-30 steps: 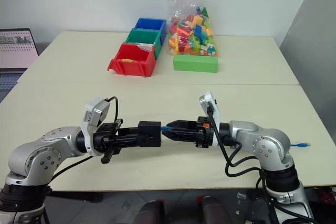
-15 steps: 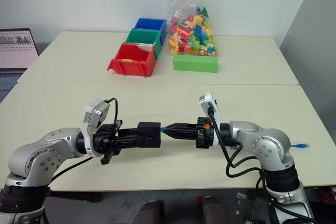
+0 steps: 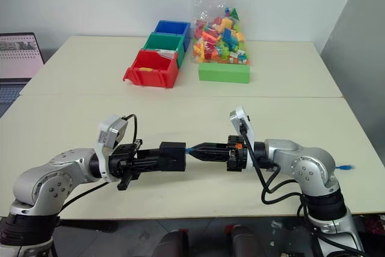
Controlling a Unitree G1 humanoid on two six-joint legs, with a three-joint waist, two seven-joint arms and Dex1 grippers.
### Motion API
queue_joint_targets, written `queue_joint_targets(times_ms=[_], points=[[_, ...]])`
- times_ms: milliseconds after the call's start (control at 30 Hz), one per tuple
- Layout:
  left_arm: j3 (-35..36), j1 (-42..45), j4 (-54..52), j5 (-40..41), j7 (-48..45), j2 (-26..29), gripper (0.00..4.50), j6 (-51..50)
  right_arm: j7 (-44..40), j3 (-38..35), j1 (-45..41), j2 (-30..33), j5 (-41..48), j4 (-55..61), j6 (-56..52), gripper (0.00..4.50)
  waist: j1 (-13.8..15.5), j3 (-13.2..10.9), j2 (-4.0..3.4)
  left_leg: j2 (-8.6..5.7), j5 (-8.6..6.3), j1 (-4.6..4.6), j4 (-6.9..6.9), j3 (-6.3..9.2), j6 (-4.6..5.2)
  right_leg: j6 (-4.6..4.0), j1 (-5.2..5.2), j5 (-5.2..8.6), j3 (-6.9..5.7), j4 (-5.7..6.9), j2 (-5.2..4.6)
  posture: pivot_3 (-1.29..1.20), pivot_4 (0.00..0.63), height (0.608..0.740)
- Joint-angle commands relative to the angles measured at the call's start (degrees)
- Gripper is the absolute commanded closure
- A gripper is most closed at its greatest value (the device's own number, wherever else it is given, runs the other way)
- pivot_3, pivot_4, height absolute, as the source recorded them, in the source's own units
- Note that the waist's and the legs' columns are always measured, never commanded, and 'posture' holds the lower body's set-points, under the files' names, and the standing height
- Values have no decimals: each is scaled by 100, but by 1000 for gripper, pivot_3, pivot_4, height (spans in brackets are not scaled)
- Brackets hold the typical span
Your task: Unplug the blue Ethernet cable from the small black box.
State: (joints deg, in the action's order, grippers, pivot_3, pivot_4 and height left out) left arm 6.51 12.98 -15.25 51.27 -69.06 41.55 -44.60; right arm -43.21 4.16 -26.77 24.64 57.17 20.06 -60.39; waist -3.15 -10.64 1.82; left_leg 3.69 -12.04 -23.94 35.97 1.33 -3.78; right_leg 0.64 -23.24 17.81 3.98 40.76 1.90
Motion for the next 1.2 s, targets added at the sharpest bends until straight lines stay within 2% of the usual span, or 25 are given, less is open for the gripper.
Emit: queue_joint_targets(times_ms=[33,333,400,467,500,700,1200], points=[[382,3,145,-33,109,100,3723,169,38,-316,100,232,63,88,9,4470,0,0,0,0,0,0,0,0,0,0,0,0,0,0,0,0,150,740],[227,17,-12,-6,122,39,3723,131,207,-219,47,62,304,297,-22,4470,-1,0,0,0,0,0,0,0,0,0,0,0,0,-1,0,0,150,740],[199,25,-24,-2,119,36,3723,119,297,-224,38,13,345,305,-20,3767,-1,0,0,0,0,0,0,0,0,0,0,0,0,-1,0,0,150,740],[173,30,-41,8,125,31,3723,107,361,-235,32,-29,385,320,-8,3377,-1,0,0,0,0,0,0,0,0,0,0,0,0,-1,0,0,150,740],[166,27,-59,19,131,29,3723,98,391,-247,30,-46,426,341,-19,3030,-1,0,0,0,0,0,0,0,0,0,0,0,1,-1,0,0,150,740],[140,21,-109,68,95,50,3723,47,396,-241,97,61,401,358,-4,1607,-1,0,0,0,0,0,0,0,0,0,0,0,1,-1,0,0,150,740],[115,51,-133,100,61,42,3723,29,506,-61,103,-285,288,188,47,1593,-4,-1,0,0,0,-1,-1,0,0,0,-1,0,0,-2,0,0,150,740]])
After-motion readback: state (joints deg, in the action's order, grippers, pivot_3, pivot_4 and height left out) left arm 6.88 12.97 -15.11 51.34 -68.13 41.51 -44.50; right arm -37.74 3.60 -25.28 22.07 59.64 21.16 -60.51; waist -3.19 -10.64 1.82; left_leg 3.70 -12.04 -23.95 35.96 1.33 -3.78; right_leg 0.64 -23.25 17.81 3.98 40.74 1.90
